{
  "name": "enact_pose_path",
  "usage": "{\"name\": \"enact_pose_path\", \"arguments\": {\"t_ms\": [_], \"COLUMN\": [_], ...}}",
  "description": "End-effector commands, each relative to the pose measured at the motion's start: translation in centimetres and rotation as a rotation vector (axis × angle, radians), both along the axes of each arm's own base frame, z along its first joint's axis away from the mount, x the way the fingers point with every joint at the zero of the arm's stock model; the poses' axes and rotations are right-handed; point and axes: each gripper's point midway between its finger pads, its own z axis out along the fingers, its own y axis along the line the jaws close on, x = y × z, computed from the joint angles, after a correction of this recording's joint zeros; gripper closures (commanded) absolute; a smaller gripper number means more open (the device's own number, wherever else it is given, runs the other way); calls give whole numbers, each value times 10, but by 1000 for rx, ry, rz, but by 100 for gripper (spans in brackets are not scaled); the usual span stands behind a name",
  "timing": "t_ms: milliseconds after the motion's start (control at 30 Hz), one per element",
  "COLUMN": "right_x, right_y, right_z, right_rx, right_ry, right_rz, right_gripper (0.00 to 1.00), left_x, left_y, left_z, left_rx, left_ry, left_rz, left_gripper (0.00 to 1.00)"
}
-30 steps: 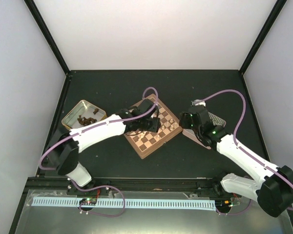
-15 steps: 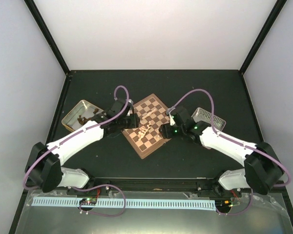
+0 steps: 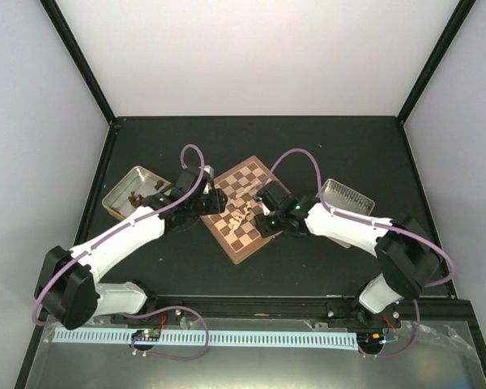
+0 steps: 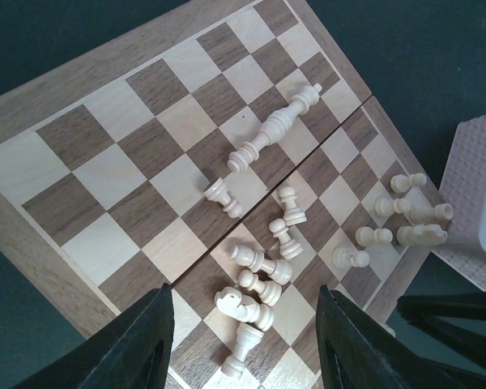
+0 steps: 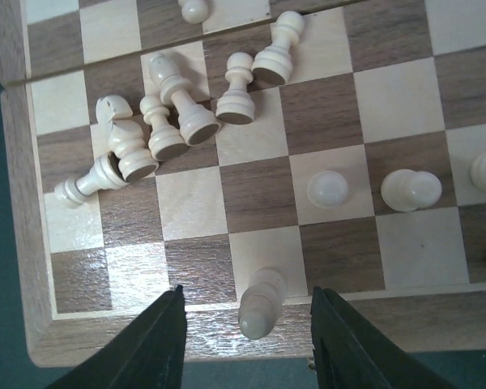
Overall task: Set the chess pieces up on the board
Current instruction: Move the chess piece to the chessboard.
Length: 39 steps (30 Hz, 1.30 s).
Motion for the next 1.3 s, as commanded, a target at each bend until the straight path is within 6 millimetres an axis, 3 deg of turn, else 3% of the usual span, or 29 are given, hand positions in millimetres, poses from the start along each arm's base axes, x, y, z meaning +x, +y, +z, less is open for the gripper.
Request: {"name": "enact_pose_path", "arguments": {"t_ms": [0, 300, 500, 800, 1267], "right_x": [3, 9, 25, 49, 51], "right_y": [-1, -3, -21, -33, -40], "right_z": [-2, -9, -5, 8, -8], "right_rx": [-69, -128, -204, -157, -168], "right_ry": [-23, -27, -104, -165, -121], "right_rz": [-2, -15, -107, -227, -257], "right_gripper": [58, 79, 86, 86, 82], "left_x": [3, 3, 4, 5, 3], "left_y": [0, 0, -1, -3, -4], "left_z": [7, 7, 9, 10, 8], "left_rx": [-32, -38, -39, -46, -53], "left_ry": [-26, -25, -28, -26, -12], "left_rz": [3, 1, -2, -8, -16], "left_gripper": [51, 51, 51, 51, 51]}}
